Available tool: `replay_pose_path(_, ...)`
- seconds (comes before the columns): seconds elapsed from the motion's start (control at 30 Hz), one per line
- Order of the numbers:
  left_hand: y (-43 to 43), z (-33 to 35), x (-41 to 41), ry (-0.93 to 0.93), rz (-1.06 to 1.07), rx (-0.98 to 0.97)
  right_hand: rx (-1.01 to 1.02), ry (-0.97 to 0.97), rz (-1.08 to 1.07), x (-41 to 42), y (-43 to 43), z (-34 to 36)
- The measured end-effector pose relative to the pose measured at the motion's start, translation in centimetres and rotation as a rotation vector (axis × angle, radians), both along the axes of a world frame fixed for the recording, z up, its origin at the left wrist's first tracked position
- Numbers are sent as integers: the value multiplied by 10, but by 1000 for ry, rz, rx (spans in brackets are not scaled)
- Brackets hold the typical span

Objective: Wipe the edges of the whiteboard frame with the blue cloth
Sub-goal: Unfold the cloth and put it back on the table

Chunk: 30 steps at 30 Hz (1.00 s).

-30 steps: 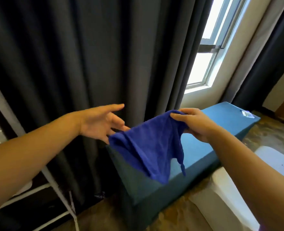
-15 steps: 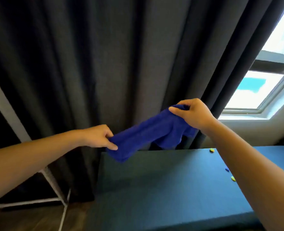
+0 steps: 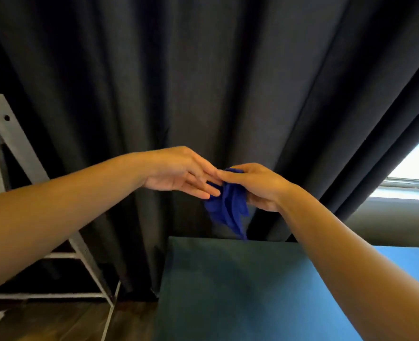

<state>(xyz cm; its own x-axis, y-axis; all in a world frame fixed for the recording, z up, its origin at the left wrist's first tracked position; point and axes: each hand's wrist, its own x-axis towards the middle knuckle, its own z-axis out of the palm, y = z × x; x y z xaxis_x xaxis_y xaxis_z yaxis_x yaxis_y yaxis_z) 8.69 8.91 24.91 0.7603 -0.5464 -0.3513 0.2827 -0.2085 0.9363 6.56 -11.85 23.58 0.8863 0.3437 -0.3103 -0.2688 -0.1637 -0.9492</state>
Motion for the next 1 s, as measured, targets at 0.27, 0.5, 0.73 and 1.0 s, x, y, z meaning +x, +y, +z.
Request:
replay_pose_path(0.27,28,-72,-11,-712,50,610,-105,-50,303,26,-15,-38)
replay_pose_path(0.5,25,-147,-83,-1451,-67,1079,-877,-957,366,-10,-26,-123)
replay_pose_path(0.73,-14,-307,-195,-579,-85,1010,-953,-758,626,-131,-55,-295)
replay_pose_path(1.0,-52,-370,-205,373,549,698,-506,335,191,-136,-74,-367)
